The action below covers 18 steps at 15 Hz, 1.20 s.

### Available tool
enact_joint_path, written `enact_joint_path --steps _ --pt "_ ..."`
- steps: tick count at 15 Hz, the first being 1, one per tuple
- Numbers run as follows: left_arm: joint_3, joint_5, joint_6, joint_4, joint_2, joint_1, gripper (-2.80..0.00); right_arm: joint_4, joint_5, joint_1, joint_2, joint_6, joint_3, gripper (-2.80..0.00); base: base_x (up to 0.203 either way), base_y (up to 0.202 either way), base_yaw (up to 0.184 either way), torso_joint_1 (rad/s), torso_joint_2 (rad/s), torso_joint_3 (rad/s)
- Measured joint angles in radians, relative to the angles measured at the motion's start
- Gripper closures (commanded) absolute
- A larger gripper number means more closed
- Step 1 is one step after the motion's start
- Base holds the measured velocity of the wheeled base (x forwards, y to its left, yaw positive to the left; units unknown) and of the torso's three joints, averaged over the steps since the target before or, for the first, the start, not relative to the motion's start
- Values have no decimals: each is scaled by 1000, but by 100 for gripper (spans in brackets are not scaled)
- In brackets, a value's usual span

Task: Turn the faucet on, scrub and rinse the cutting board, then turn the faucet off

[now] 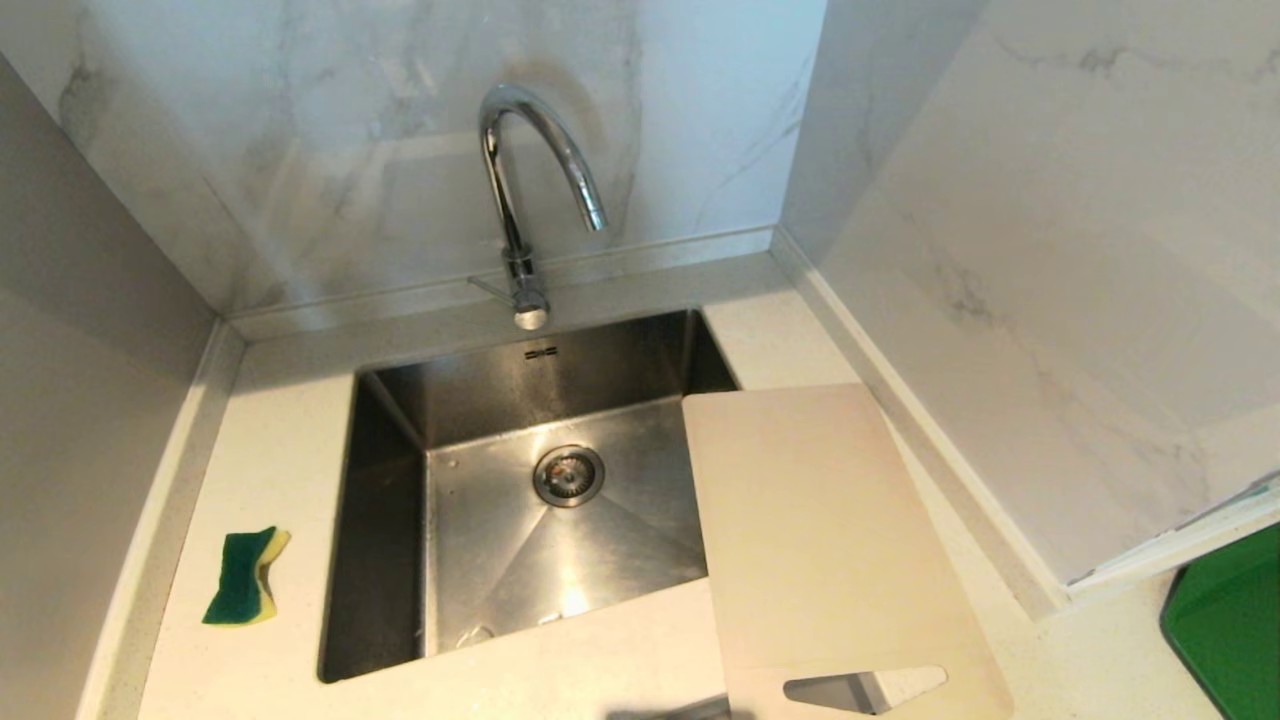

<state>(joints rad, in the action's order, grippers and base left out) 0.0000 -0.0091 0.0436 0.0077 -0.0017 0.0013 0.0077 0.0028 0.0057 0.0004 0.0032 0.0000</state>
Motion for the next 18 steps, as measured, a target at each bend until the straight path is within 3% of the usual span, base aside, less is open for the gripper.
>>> enact_joint_path --steps 5,18 --pt "0 3 -38 0 0 0 0 0 0 0 0 0 0 0 0 0 0 0 0 0" --pt "0 6 -50 -3 0 0 0 0 0 0 0 0 0 0 0 0 0 0 0 0"
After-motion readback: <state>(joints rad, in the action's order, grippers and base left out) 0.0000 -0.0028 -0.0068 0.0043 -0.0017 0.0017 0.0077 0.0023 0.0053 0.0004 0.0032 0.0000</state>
